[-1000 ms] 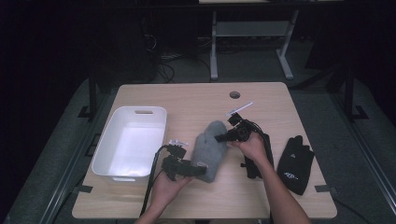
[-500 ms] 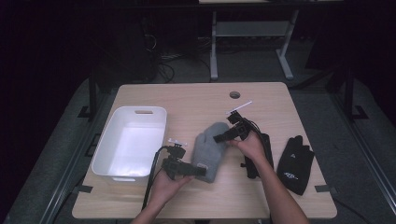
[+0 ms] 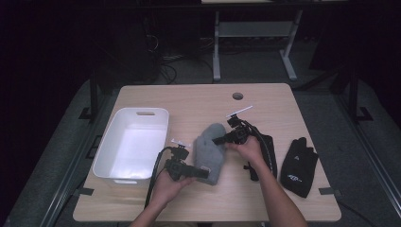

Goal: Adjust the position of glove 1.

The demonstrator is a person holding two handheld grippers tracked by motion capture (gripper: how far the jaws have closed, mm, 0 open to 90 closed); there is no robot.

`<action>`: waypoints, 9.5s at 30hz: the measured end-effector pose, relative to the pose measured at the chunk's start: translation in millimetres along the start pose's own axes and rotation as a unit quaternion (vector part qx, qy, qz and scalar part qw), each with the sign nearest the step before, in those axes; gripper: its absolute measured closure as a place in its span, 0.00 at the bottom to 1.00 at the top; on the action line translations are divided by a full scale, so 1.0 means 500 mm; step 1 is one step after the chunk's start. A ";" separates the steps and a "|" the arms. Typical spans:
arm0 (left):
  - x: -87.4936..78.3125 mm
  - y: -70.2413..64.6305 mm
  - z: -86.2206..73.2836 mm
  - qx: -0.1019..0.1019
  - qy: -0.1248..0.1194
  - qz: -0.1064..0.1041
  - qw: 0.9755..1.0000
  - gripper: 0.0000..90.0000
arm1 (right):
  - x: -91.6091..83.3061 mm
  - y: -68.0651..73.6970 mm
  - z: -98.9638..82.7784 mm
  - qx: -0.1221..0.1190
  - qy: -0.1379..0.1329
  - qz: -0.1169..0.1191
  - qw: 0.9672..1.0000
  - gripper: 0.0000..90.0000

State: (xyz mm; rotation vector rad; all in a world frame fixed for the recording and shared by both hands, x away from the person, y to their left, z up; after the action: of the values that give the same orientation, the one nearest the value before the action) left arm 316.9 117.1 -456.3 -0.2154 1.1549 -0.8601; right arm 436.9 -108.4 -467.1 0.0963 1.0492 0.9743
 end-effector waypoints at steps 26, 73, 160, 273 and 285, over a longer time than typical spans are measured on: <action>-0.065 -0.038 0.027 0.036 -0.027 -0.017 0.999 0.53 | -0.096 0.079 0.042 -0.046 -0.023 -0.052 0.997 0.80; -0.260 -0.047 0.055 0.073 -0.087 0.025 0.993 0.52 | -0.162 0.242 0.201 -0.119 -0.046 -0.060 0.990 0.80; -0.329 0.178 -0.045 -0.030 -0.056 0.099 0.993 0.49 | 0.143 0.331 0.315 -0.138 0.044 -0.022 0.989 0.80; -0.250 -0.077 0.070 0.146 -0.089 0.098 0.980 0.29 | -0.226 0.114 0.120 -0.060 -0.077 -0.128 0.987 0.32; -0.211 -0.102 0.077 0.158 -0.079 0.087 0.980 0.28 | -0.275 0.082 0.071 -0.041 -0.082 -0.143 0.985 0.32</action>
State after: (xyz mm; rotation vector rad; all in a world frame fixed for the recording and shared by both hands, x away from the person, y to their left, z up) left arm 311.3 145.4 -336.5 0.0778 0.8615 -0.8432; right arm 418.9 -169.3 -333.8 -0.0423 0.8433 0.7344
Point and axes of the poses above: each handheld gripper's, and its own axes: x roughly forward along the jaws, z roughly out of its top, y roughly to its left, the point moved 1 cm from there along x, roughly forward along the jaws, and after that the axes turned 2 degrees about -x, right-handed, at the moved point
